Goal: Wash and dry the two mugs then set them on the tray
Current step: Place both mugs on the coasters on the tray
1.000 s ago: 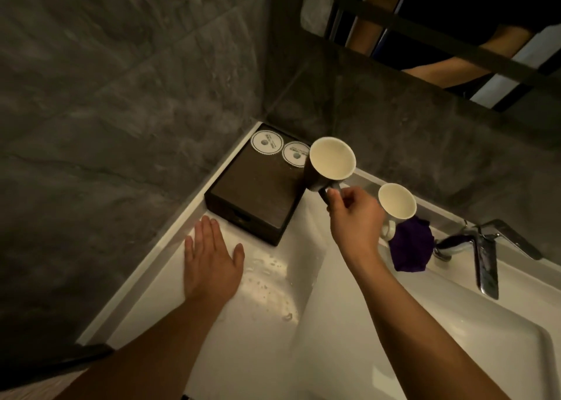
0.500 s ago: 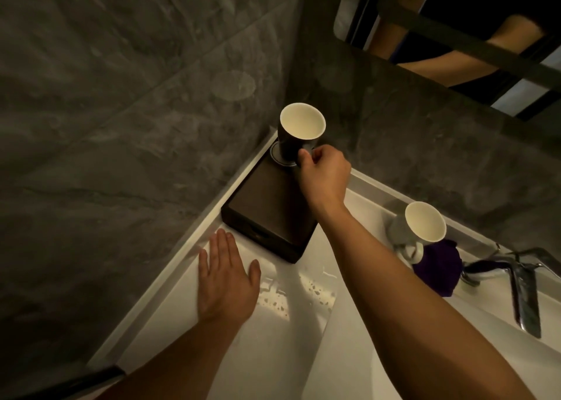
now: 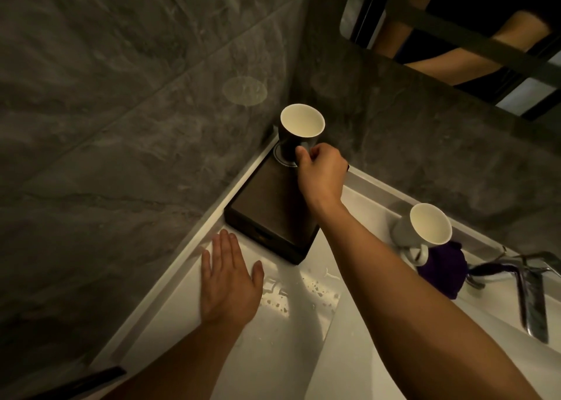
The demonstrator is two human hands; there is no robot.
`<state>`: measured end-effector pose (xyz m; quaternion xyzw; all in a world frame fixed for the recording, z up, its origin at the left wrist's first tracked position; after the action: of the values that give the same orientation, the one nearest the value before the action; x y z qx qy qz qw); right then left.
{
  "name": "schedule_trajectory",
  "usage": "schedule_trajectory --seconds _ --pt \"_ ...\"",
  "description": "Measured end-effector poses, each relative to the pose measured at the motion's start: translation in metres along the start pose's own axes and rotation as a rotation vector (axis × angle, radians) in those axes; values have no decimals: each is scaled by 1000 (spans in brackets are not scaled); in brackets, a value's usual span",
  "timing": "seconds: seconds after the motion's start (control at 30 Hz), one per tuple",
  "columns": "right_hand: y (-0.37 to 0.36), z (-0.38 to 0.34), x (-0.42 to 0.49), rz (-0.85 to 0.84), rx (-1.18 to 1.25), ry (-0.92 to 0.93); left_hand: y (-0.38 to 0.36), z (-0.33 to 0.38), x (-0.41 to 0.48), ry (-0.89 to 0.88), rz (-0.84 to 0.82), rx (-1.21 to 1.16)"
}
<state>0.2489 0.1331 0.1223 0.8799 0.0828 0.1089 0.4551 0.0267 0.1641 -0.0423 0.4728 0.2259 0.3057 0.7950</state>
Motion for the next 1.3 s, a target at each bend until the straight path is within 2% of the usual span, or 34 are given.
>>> schedule_trajectory --seconds 0.33,0.5,0.77,1.0,1.3 --pt "3 3 -3 -58 5 34 -1 0 0 4 -5 23" --pt "23 52 -33 3 -50 -3 1 1 0 12 -8 46" --pt "65 192 -108 171 -67 -283 2 2 0 13 -15 70" --pt "81 239 -114 235 13 -535 -1 1 0 9 -2 62" --pt "80 251 -93 179 -58 -437 -1 1 0 12 -16 67"
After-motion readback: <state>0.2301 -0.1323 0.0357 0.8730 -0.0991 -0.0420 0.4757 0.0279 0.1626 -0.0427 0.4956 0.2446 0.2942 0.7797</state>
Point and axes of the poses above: each hand's wrist, its own x-axis towards the middle knuckle, its own y-axis out of the back of the hand, z = x × y, the point moved 3 cm from there along x, towards the middle knuckle, and after that the axes turned 15 degrees about -x, right-handed, at the moved point
